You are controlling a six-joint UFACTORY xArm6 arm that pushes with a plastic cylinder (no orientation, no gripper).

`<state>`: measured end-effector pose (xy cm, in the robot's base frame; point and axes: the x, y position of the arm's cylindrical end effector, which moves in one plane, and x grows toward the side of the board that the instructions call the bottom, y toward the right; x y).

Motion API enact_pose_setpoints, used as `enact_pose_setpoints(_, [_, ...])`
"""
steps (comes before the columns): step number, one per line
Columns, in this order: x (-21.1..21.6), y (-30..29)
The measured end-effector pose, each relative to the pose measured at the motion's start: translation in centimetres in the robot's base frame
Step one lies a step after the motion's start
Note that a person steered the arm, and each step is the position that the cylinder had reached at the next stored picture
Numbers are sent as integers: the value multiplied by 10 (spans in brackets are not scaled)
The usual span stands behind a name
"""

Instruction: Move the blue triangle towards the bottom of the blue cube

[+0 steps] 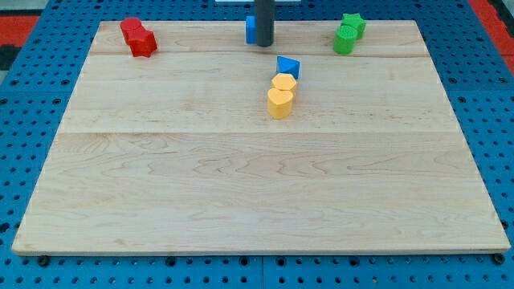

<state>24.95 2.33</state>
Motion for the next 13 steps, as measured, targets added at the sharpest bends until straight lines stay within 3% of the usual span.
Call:
enact_pose_setpoints(2, [13,56])
enact_pose_setpoints(4, [75,57])
enact_pose_setpoints(5, [83,52])
enact_pose_setpoints(6, [105,-16])
enact_pose_setpoints(7, [80,-50])
enact_pose_setpoints(8, [97,-13])
enact_pose_setpoints(9, [132,-34])
enact_pose_setpoints(13, [83,17])
